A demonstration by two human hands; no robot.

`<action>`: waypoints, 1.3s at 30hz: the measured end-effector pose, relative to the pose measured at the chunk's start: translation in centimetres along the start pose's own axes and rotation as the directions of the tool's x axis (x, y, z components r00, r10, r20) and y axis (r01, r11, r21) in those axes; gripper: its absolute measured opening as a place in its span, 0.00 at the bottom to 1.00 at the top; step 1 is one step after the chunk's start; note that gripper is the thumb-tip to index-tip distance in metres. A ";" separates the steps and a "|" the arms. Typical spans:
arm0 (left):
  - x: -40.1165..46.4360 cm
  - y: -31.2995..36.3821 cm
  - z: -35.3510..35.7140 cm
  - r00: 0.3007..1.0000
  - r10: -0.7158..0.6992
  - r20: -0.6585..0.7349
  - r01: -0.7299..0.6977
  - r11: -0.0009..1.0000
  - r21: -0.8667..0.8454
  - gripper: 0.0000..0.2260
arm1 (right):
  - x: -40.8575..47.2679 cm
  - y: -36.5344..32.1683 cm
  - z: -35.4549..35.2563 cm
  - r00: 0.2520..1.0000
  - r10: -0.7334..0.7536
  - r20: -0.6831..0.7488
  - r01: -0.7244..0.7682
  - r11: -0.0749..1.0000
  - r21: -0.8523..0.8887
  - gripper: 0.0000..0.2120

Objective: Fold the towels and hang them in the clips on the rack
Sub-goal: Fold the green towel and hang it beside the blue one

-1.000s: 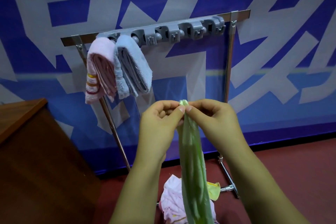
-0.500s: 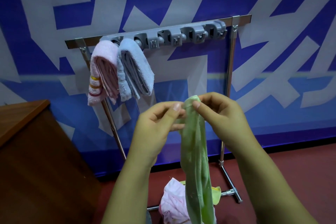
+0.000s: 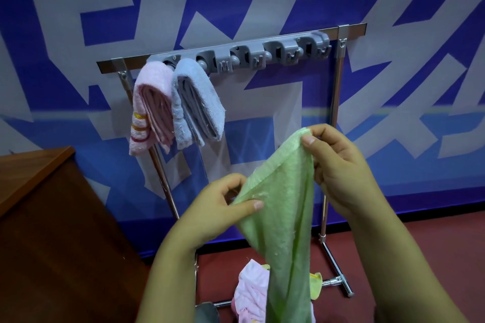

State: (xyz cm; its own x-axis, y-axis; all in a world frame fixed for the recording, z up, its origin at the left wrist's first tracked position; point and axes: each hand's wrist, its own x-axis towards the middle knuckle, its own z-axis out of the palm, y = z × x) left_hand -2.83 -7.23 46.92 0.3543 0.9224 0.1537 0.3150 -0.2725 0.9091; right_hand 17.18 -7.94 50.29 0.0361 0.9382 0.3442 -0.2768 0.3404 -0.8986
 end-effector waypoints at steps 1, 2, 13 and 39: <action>-0.1 0.0 -0.2 1.000 0.000 -0.005 0.000 0.999 -0.050 0.12 | 0.0 0.0 -0.1 1.000 0.004 -0.018 -0.003 1.000 0.016 0.08; -0.2 0.1 -0.3 1.000 0.011 -0.023 -0.014 0.995 -0.099 0.10 | 0.0 0.0 -0.2 0.999 0.007 -0.032 -0.006 1.000 0.026 0.08; -0.6 3.8 -1.9 0.972 0.218 0.085 -0.221 0.975 0.035 0.14 | 0.1 -0.3 -0.9 0.997 -0.020 -0.069 0.023 0.999 0.042 0.06; -1.1 4.7 -4.3 0.955 0.291 0.056 -0.250 0.688 0.681 0.13 | 0.2 -1.0 -2.3 0.976 -0.146 -0.160 0.144 0.989 -0.026 0.07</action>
State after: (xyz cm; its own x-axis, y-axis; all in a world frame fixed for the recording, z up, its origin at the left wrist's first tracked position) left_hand -5.53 -8.30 52.72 0.4793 0.7864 0.3896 0.7282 -0.6042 0.3237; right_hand 19.64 -7.97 50.68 0.2289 0.8761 0.4242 -0.2439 0.4735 -0.8463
